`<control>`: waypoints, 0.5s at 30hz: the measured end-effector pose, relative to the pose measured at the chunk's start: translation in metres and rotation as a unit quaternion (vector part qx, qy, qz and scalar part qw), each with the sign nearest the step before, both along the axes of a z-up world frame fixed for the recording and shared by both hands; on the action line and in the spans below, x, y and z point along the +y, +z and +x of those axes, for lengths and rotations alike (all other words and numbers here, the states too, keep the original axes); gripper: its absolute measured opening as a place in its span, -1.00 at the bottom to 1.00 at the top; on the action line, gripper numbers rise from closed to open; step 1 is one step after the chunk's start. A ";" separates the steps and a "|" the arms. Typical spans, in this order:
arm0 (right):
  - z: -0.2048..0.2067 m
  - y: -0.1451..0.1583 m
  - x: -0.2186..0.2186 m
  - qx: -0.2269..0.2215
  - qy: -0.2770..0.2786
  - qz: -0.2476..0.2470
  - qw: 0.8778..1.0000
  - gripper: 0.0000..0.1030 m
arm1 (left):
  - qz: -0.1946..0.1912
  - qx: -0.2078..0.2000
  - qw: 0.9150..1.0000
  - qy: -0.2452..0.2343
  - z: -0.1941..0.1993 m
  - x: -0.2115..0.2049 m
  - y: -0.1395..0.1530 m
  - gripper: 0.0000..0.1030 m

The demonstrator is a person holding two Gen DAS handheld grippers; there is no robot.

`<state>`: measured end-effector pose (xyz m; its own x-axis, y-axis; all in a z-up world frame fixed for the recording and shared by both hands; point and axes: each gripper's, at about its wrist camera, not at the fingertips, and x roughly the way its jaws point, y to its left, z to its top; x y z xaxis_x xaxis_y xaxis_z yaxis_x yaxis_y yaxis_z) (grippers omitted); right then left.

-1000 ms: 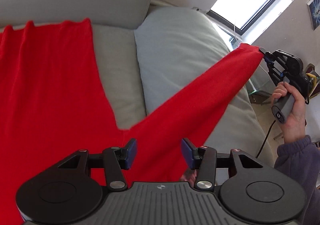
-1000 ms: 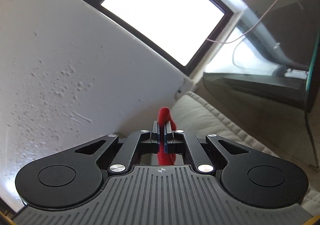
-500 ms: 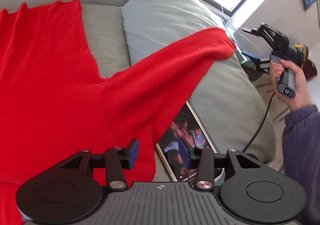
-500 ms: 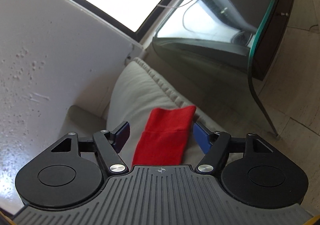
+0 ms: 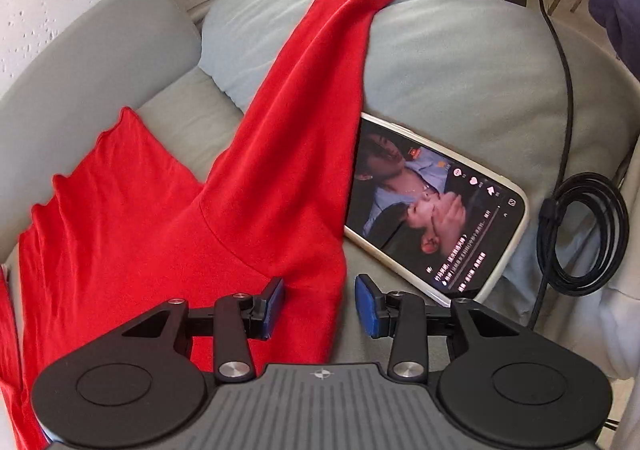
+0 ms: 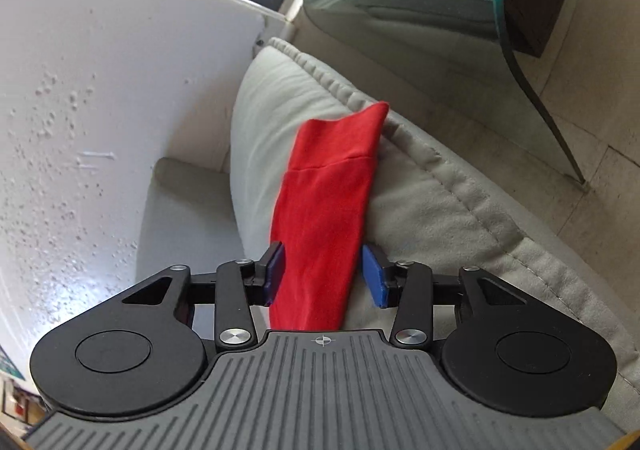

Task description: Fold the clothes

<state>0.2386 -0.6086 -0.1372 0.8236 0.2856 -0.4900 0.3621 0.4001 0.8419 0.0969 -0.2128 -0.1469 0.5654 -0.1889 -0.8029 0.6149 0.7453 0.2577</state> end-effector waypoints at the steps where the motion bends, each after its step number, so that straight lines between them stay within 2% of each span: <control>1: 0.003 -0.004 -0.003 -0.002 -0.005 0.011 1.000 -0.16 | 0.004 -0.006 1.000 -0.003 0.001 -0.002 -0.001 -0.25; 3: 0.008 -0.010 -0.005 0.001 -0.013 0.017 1.000 -0.27 | 0.015 -0.012 1.000 -0.017 0.000 -0.006 -0.001 -0.34; 4: 0.011 -0.013 -0.006 0.003 -0.017 0.020 1.000 -0.33 | 0.019 -0.014 0.999 -0.026 0.000 -0.008 -0.002 -0.60; 5: 0.013 -0.015 -0.006 0.005 -0.021 0.021 1.000 -0.56 | 0.022 -0.015 0.999 -0.032 -0.001 -0.010 -0.001 -0.84; 6: 0.014 -0.014 -0.006 0.008 -0.028 0.008 1.000 -0.92 | 0.017 -0.015 0.999 -0.033 0.000 -0.008 0.004 -0.90; 8: 0.013 -0.009 -0.005 0.002 -0.046 -0.014 0.999 -0.97 | 0.001 -0.012 0.999 -0.031 0.003 -0.004 0.014 -0.93; 11: 0.009 0.001 -0.009 -0.015 -0.072 -0.031 0.997 -0.98 | -0.088 0.048 0.995 0.004 0.021 0.021 0.036 -0.94; 15: 0.006 0.007 -0.011 -0.022 -0.088 -0.040 0.995 -0.98 | -0.190 0.105 0.976 0.033 0.039 0.059 0.054 -0.95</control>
